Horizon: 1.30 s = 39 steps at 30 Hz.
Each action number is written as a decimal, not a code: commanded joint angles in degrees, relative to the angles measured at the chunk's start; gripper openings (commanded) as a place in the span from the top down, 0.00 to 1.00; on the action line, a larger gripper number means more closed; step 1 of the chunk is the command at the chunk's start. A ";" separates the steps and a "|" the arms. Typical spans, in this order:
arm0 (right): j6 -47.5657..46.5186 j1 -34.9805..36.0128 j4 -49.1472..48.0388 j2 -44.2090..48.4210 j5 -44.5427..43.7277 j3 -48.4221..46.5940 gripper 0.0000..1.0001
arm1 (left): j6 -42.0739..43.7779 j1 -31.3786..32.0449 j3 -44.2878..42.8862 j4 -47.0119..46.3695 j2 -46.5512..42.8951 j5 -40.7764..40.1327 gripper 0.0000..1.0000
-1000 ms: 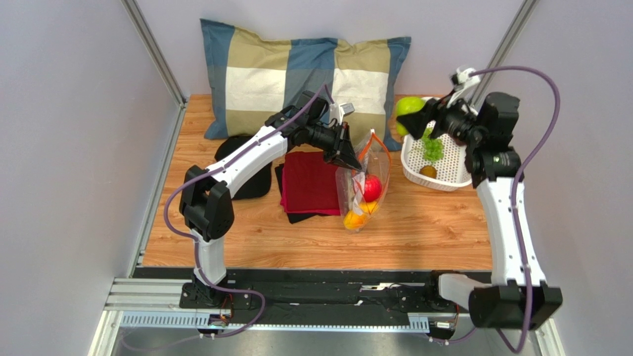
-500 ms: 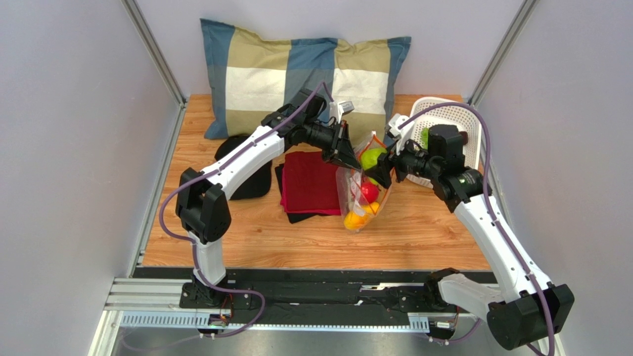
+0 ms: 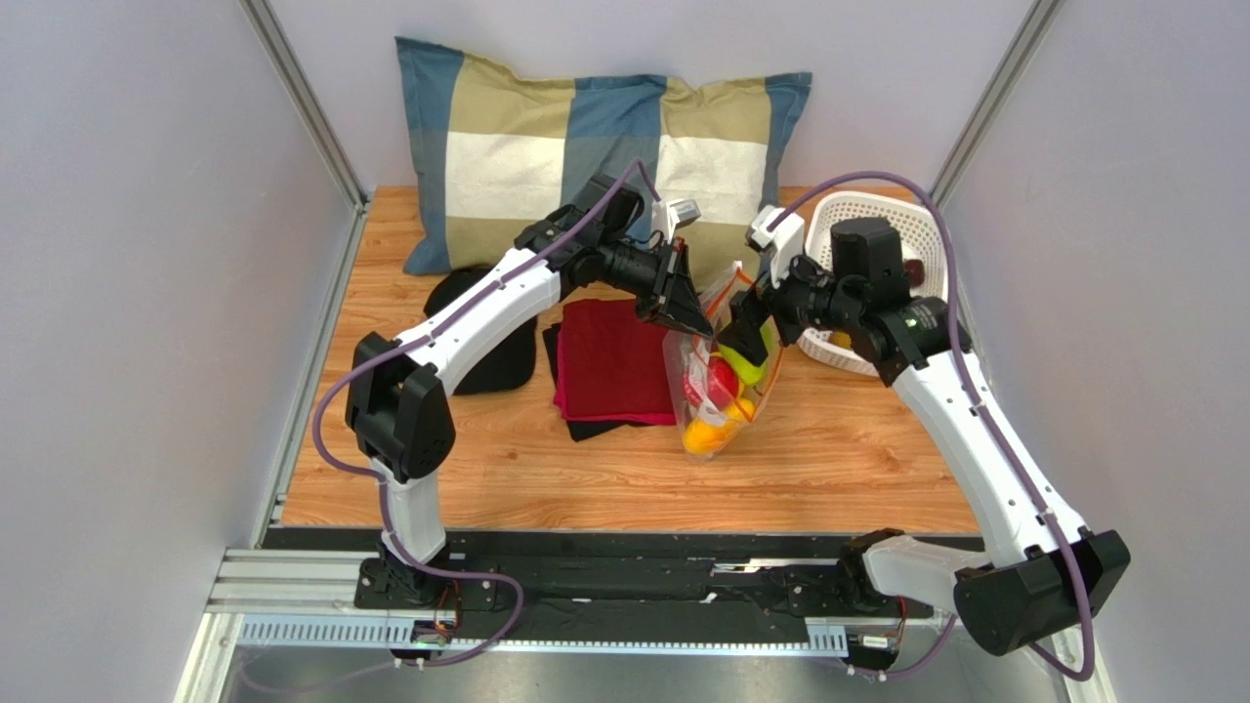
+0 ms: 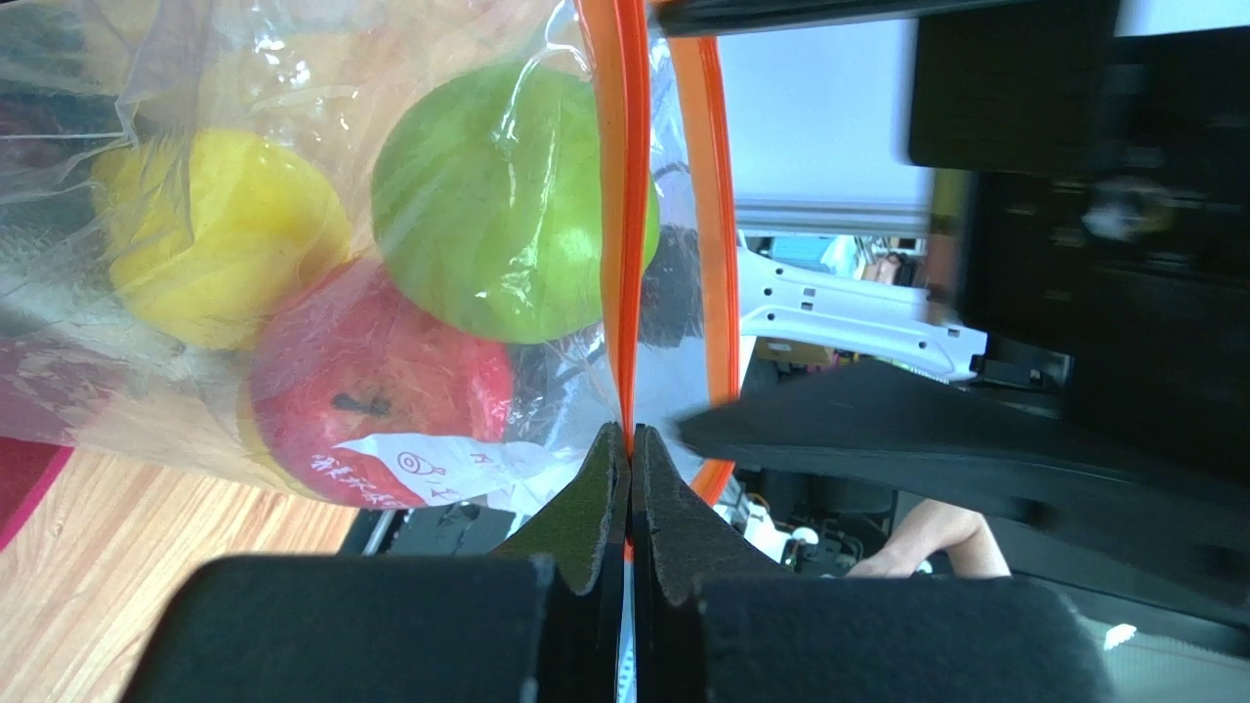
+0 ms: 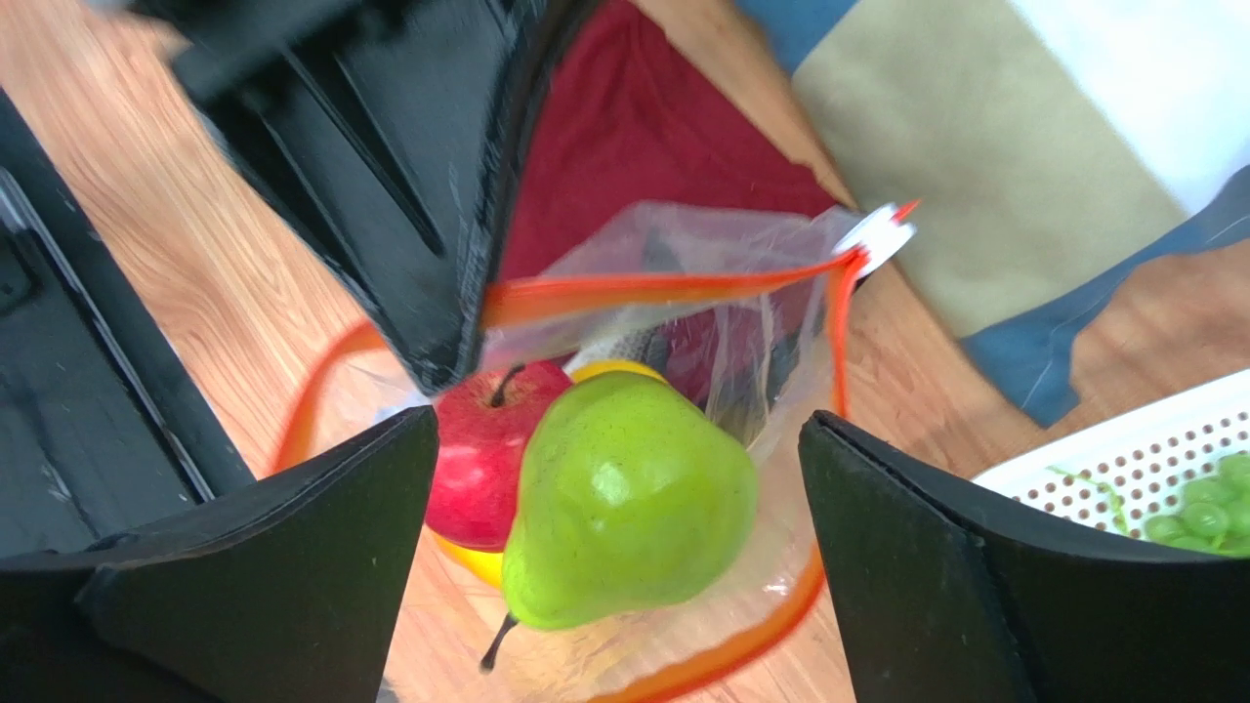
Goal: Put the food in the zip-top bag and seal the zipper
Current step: Place the fake fruit in the zipper food storage bag, then adjust the zipper food storage bag at the center of the board.
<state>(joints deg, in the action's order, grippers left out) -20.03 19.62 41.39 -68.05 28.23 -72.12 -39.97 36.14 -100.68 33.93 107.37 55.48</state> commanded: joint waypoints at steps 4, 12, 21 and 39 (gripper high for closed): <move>7.64 0.25 4.84 3.36 -3.08 -7.87 0.03 | 0.24 -0.54 -2.24 -0.71 -3.40 1.29 1.00; 10.18 0.25 9.32 3.10 -16.71 -4.70 0.16 | 2.17 -0.46 -2.06 0.95 -4.19 0.24 1.00; 13.69 -3.09 18.02 1.42 -4.61 -7.33 1.00 | 7.60 0.42 -3.72 8.84 -6.29 -1.17 1.00; 9.05 -3.80 19.61 2.14 2.89 -1.00 1.00 | 19.31 2.18 -5.67 26.36 -4.46 -8.64 1.00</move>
<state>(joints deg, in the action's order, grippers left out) -6.31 15.73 58.46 -61.04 30.15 -75.64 -22.17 38.50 -109.14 57.63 98.74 45.52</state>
